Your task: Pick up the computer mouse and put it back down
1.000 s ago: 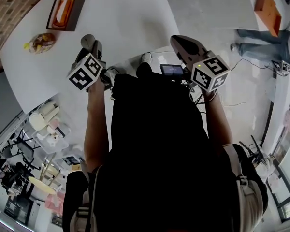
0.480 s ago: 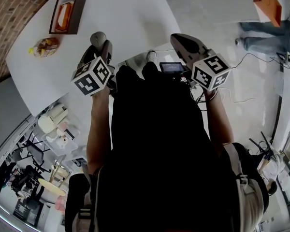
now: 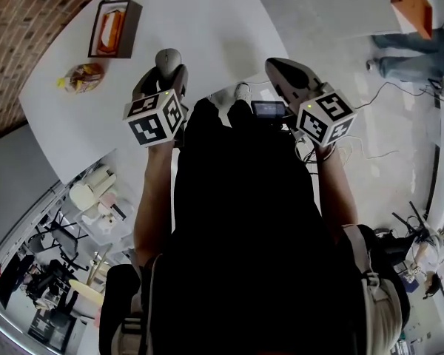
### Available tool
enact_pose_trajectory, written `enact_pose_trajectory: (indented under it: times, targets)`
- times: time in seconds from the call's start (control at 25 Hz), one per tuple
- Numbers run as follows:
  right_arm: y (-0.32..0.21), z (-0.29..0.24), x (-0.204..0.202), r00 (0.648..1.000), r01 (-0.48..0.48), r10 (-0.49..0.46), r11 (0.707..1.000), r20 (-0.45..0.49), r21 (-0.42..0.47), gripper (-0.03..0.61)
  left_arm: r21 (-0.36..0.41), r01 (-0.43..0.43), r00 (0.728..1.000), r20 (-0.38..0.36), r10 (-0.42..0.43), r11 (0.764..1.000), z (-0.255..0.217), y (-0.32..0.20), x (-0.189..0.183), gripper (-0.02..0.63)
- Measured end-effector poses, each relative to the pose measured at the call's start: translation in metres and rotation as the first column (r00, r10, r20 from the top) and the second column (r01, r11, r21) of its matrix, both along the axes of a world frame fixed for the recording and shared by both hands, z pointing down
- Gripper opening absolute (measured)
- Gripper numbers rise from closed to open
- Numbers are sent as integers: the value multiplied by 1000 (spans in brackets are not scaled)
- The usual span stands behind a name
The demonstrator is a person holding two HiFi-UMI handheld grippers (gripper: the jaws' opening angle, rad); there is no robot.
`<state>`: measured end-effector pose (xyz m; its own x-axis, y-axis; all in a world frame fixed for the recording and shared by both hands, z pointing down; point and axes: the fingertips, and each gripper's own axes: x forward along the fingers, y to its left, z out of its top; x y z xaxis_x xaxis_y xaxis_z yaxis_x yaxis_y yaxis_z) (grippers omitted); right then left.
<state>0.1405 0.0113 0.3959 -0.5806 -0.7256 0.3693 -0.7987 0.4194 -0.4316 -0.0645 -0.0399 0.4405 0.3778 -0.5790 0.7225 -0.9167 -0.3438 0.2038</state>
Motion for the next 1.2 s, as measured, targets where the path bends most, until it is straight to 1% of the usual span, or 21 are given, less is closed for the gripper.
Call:
enact_pose_trajectory:
  times: [0.24, 0.52, 0.72, 0.84, 1.04, 1.2]
  targets:
    - [2, -3, -8, 998, -66, 66, 998, -5, 2, 17, -2, -97, 995, 25, 98, 995, 4, -7, -4, 287]
    - [7, -7, -13, 988, -151, 151, 988, -17, 1, 17, -19, -178, 983, 33, 178, 984, 16, -19, -10, 285]
    - [14, -10, -14, 977, -213, 213, 977, -25, -6, 17, -31, -225, 974, 26, 225, 974, 26, -30, -11, 285]
    - [16, -11, -16, 969, -246, 246, 969, -31, -9, 17, -37, -253, 967, 34, 254, 967, 34, -40, -13, 284]
    - [23, -18, -13, 949, -314, 313, 949, -46, -14, 17, -48, -300, 953, 39, 302, 953, 48, -56, -11, 282]
    - [30, -20, -13, 940, -337, 336, 941, -58, -16, 17, -56, -318, 946, 46, 321, 946, 58, -67, -13, 281]
